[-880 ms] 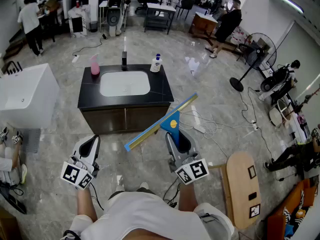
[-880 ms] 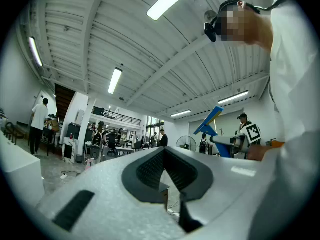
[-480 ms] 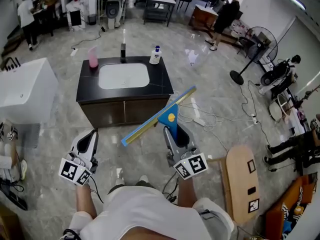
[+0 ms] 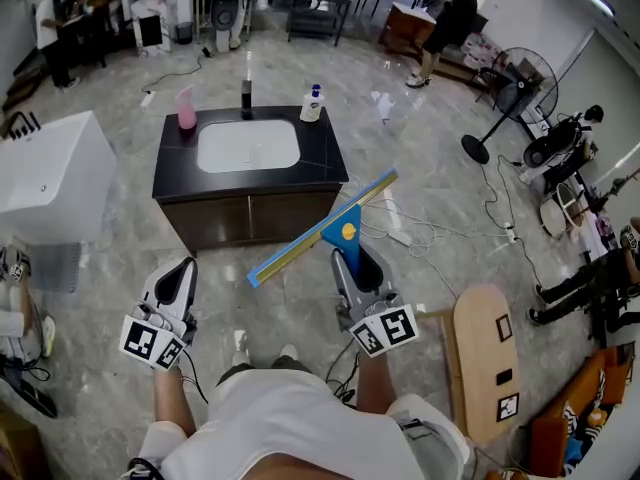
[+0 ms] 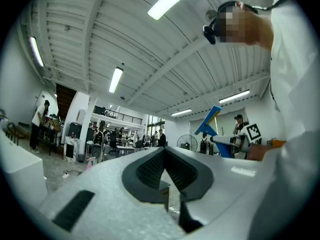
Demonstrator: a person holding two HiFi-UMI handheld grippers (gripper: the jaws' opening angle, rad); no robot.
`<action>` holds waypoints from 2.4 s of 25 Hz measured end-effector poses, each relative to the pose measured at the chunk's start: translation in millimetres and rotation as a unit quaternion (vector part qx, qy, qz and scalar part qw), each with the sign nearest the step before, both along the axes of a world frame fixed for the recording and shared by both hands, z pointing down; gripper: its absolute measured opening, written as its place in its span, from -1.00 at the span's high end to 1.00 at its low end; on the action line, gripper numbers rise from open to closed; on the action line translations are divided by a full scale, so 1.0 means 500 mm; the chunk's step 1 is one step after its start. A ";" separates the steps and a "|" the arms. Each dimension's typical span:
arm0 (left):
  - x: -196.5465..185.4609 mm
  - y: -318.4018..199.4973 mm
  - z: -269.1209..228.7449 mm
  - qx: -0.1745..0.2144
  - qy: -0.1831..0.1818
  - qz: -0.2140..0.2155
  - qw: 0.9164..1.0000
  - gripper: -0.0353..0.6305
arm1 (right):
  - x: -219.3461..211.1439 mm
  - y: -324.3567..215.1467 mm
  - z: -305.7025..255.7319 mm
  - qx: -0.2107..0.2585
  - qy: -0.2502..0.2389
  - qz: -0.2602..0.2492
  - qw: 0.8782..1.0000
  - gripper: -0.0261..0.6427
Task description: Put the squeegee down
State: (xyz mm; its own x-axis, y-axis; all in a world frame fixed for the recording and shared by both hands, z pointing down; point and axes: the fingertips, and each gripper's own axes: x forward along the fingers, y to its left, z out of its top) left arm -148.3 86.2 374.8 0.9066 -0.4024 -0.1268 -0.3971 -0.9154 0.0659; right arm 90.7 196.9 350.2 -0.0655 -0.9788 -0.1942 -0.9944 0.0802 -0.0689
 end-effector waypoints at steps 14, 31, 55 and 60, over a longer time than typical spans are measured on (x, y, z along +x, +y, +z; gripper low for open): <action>0.032 0.002 0.016 0.009 -0.029 -0.013 0.999 0.89 | 0.038 -0.018 0.010 0.003 -0.017 -0.008 1.000 0.48; 0.210 -0.052 0.070 -0.022 -0.030 -0.025 0.999 0.89 | 0.188 -0.093 0.079 -0.021 -0.017 -0.037 0.999 0.48; 0.212 -0.666 0.086 -0.031 -0.021 0.002 0.999 0.89 | 0.144 -0.700 0.102 -0.062 -0.002 -0.034 0.997 0.48; 0.199 -0.729 0.106 -0.051 -0.025 -0.034 0.998 0.89 | 0.134 -0.811 0.135 -0.095 0.024 -0.085 0.992 0.48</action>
